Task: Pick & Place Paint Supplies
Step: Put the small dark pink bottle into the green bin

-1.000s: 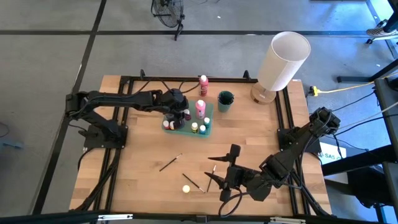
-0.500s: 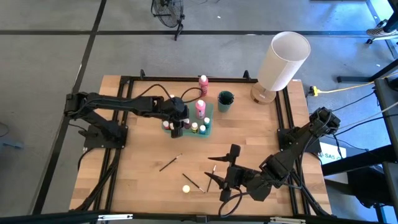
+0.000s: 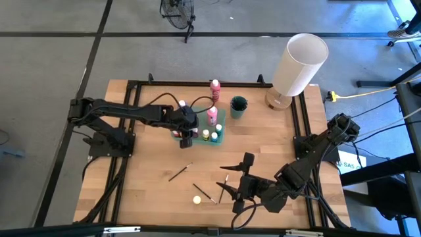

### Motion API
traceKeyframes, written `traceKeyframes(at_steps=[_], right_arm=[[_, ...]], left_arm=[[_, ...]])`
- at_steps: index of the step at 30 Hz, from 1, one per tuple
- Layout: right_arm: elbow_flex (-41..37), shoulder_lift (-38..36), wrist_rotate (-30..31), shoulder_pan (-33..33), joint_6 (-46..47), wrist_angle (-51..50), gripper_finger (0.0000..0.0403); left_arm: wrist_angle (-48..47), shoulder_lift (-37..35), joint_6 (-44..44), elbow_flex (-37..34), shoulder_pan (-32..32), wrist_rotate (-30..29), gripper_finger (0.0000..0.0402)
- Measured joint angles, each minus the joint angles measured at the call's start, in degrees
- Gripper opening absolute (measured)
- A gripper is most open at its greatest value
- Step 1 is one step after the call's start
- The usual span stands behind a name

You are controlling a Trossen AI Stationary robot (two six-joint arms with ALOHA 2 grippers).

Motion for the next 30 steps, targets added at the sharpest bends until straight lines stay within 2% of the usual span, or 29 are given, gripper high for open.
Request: traceKeyframes(at_steps=[8, 19, 30], right_arm=[[0.00, 0.00, 0.00, 0.00, 0.00, 0.00, 0.0247], [0.00, 0.00, -0.02, 0.00, 0.02, 0.00, 0.0247], [0.02, 0.00, -0.45, 0.00, 0.02, -0.02, 0.0247]], left_arm=[[-0.02, 0.82, -0.18, -0.33, -0.28, 1.19, 0.0118], [0.56, 6.12, -0.20, -0.30, -0.37, 1.51, 0.0121], [0.54, 6.02, 0.98, -0.28, -0.33, 2.66, 0.0134]])
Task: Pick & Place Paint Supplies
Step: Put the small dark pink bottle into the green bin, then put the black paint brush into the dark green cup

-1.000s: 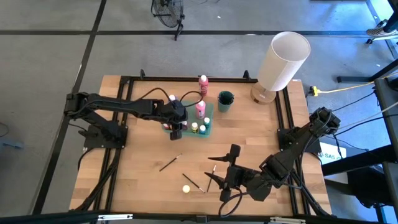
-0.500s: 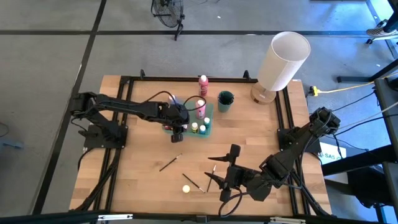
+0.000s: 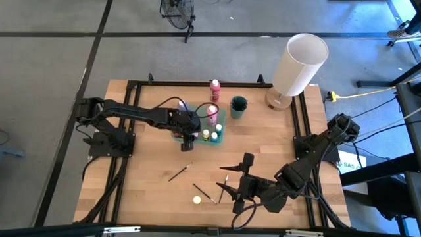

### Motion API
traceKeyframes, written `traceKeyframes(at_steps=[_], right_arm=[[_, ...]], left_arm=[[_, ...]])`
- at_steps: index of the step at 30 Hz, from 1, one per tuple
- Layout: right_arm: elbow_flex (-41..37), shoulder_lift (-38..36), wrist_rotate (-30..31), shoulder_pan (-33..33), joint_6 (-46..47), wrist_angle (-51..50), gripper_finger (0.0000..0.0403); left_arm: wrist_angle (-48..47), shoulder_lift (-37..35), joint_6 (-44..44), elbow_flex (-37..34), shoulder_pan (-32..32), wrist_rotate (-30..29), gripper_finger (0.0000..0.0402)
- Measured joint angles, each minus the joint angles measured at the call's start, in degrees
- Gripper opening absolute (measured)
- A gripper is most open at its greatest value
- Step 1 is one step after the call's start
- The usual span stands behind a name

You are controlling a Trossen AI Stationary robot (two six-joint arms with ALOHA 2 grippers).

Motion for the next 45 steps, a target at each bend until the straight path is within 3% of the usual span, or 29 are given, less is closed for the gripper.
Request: traceKeyframes(at_steps=[16, 35, 41, 45], right_arm=[[-0.02, 0.00, 0.02, 0.00, 0.02, 0.00, 0.0247], [0.00, 0.00, 0.02, 0.00, 0.02, 0.00, 0.0247], [-0.02, 0.00, 0.02, 0.00, 0.01, 0.00, 0.0247], [-0.01, 0.00, 0.02, 0.00, 0.02, -0.02, 0.0247]], left_arm=[[-0.69, -0.93, -0.35, 0.54, -0.16, 0.82, 0.0159], [-0.31, -10.34, -0.16, 0.92, -0.60, 0.37, 0.0169], [-0.89, -17.40, -2.67, 0.98, -4.96, 5.65, 0.0169], [-1.10, -20.69, -11.15, 1.03, -10.67, 8.49, 0.0169]])
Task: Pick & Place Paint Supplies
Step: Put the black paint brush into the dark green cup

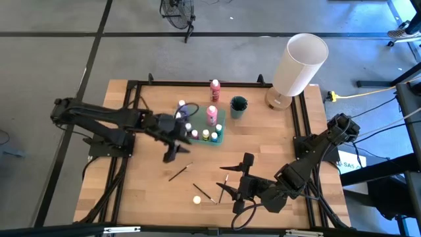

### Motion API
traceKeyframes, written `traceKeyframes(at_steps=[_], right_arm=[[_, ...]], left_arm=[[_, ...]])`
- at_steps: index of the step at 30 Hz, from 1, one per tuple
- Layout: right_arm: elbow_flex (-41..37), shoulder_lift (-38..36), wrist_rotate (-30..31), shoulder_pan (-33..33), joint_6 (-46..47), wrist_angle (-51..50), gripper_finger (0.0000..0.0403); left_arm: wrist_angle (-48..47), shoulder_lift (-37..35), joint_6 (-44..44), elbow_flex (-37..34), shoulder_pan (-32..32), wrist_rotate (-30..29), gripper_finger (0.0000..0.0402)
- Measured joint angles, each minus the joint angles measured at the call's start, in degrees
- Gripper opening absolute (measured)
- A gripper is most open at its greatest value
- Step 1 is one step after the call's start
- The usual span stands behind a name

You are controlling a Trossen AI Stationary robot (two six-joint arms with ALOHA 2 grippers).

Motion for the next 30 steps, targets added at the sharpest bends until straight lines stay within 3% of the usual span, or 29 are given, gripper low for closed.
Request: traceKeyframes(at_steps=[7, 14, 23, 30], right_arm=[[0.00, 0.00, 0.00, 0.00, 0.00, 0.04, 0.0247], [0.00, 0.00, 0.02, 0.02, -0.35, 0.12, 0.0247], [0.00, 0.00, 0.04, 0.02, -3.23, 0.15, 0.0247], [0.01, 0.00, 0.07, 0.00, -5.53, 0.09, 0.0247]], left_arm=[[-1.16, 0.02, -17.15, 0.00, -9.54, 0.58, 0.0169], [-2.34, 5.50, -26.33, -0.02, -13.78, -2.65, 0.0168], [-4.11, 17.18, -27.26, -0.02, -13.28, -8.03, 0.0168], [-4.10, 23.57, -27.62, -0.02, -13.15, -17.34, 0.0168]])
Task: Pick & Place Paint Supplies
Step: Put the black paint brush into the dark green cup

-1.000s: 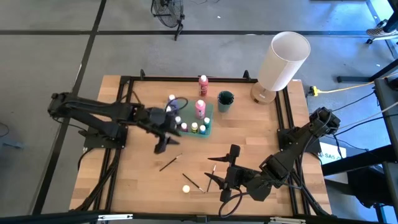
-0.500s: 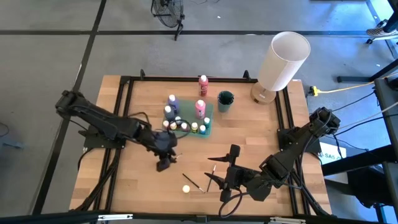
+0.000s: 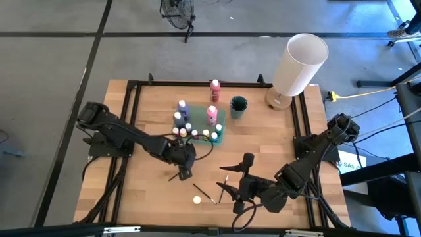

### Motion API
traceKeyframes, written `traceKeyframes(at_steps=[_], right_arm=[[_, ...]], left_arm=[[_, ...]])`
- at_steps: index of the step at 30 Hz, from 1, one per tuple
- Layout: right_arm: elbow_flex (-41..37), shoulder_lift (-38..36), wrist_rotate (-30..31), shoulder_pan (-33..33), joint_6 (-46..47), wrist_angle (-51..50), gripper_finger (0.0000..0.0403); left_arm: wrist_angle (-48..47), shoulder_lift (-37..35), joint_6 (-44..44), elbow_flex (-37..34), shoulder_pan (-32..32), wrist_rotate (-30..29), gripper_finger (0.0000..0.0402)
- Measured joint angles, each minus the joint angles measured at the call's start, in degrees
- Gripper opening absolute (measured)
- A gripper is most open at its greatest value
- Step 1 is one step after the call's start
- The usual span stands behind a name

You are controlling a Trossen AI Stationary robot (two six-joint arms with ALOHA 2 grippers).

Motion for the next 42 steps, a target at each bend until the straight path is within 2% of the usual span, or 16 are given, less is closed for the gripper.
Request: traceKeyframes(at_steps=[4, 17, 23, 42], right_arm=[[0.01, 0.00, 0.06, -0.02, -0.56, 0.21, 0.0247], [-0.01, 0.00, 0.16, -1.16, -1.11, 0.47, 0.0247], [0.00, 0.00, 0.07, -1.14, -1.07, 0.47, 0.0247], [-0.01, 0.00, -0.07, -1.14, -0.50, 0.43, 0.0247]], left_arm=[[-0.01, 3.18, -1.32, 0.00, 0.00, -2.07, 0.0168], [0.50, 10.21, -1.25, 2.90, -0.12, -1.76, 0.0168], [-2.09, 13.00, -0.29, 4.28, 0.19, -0.91, 0.0168], [-4.15, 13.91, -2.79, 4.55, 1.90, 2.23, 0.0168]])
